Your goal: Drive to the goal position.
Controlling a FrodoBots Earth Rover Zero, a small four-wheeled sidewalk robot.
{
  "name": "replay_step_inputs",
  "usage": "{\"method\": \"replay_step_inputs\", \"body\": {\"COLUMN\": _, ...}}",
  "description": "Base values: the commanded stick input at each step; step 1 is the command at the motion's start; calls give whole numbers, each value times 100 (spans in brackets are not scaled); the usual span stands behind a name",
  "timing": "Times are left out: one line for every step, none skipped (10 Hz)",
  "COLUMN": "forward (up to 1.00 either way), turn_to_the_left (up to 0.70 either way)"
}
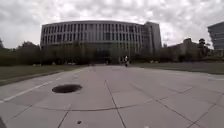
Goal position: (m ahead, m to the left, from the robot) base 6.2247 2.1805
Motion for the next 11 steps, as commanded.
{"method": "replay_step_inputs", "body": {"forward": 70, "turn_to_the_left": 14}}
{"method": "replay_step_inputs", "body": {"forward": 70, "turn_to_the_left": 14}}
{"method": "replay_step_inputs", "body": {"forward": 70, "turn_to_the_left": 14}}
{"method": "replay_step_inputs", "body": {"forward": 70, "turn_to_the_left": 6}}
{"method": "replay_step_inputs", "body": {"forward": 70, "turn_to_the_left": 0}}
{"method": "replay_step_inputs", "body": {"forward": 70, "turn_to_the_left": 0}}
{"method": "replay_step_inputs", "body": {"forward": 70, "turn_to_the_left": 0}}
{"method": "replay_step_inputs", "body": {"forward": 70, "turn_to_the_left": 0}}
{"method": "replay_step_inputs", "body": {"forward": 70, "turn_to_the_left": 0}}
{"method": "replay_step_inputs", "body": {"forward": 70, "turn_to_the_left": 0}}
{"method": "replay_step_inputs", "body": {"forward": 70, "turn_to_the_left": 0}}
